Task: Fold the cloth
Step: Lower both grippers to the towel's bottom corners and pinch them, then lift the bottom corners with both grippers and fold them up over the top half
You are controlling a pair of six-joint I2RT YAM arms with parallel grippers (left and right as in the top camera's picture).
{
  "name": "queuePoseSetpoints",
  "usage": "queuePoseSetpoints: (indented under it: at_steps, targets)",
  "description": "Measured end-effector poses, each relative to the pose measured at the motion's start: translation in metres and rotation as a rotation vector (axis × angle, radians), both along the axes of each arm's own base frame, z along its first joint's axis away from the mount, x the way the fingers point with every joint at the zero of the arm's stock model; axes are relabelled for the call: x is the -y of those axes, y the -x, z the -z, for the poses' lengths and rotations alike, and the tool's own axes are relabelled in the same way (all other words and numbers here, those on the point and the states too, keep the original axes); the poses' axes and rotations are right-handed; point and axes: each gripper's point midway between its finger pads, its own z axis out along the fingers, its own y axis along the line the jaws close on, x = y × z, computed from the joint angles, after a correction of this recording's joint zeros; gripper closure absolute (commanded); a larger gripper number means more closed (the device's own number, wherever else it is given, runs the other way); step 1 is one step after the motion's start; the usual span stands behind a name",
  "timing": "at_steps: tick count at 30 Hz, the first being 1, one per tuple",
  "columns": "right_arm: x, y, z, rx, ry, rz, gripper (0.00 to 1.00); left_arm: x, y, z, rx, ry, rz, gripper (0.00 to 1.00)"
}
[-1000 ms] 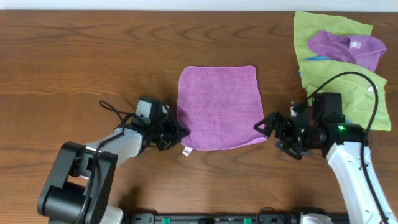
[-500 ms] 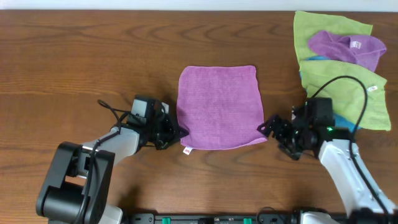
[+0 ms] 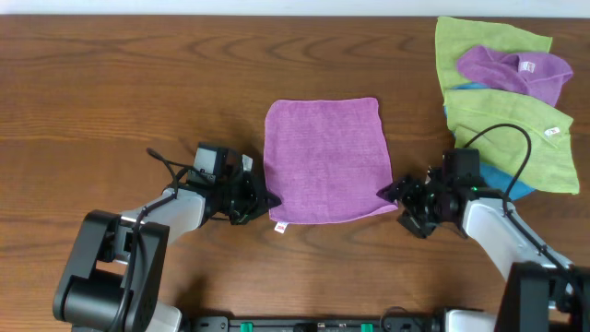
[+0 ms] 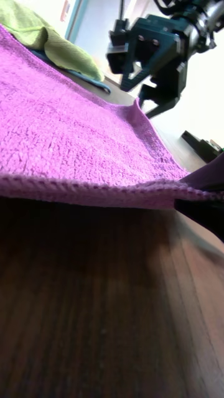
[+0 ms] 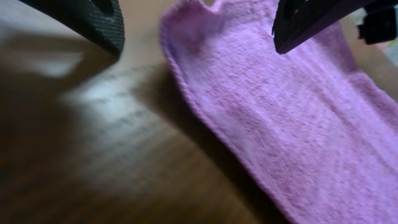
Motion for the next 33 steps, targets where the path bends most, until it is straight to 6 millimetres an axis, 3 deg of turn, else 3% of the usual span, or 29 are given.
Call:
queuePoseSetpoints:
  at_steps: [4, 10, 11, 14, 25, 33]
  targets:
    - [-0.007, -0.008, 0.001, 0.017, -0.016, -0.002, 0.36, 0.000, 0.001, 0.000, 0.001, 0.000, 0.005, 0.94]
    - [-0.013, -0.009, 0.006, 0.009, 0.001, -0.012, 0.60, -0.001, 0.003, 0.001, 0.005, -0.006, 0.019, 0.94]
    - [-0.014, -0.008, 0.007, 0.007, 0.007, -0.015, 0.65, -0.001, 0.003, 0.001, 0.006, -0.006, 0.020, 0.94]
    - [-0.013, -0.006, 0.011, -0.006, 0.034, -0.018, 0.99, -0.001, 0.003, 0.001, 0.011, -0.006, 0.024, 0.94]
    - [-0.021, 0.001, 0.013, 0.018, 0.093, -0.103, 0.99, -0.002, 0.005, -0.013, 0.052, 0.049, 0.062, 0.94]
    - [-0.040, 0.013, -0.024, 0.120, 0.110, -0.197, 0.98, -0.024, 0.017, -0.047, 0.093, 0.047, 0.050, 0.94]
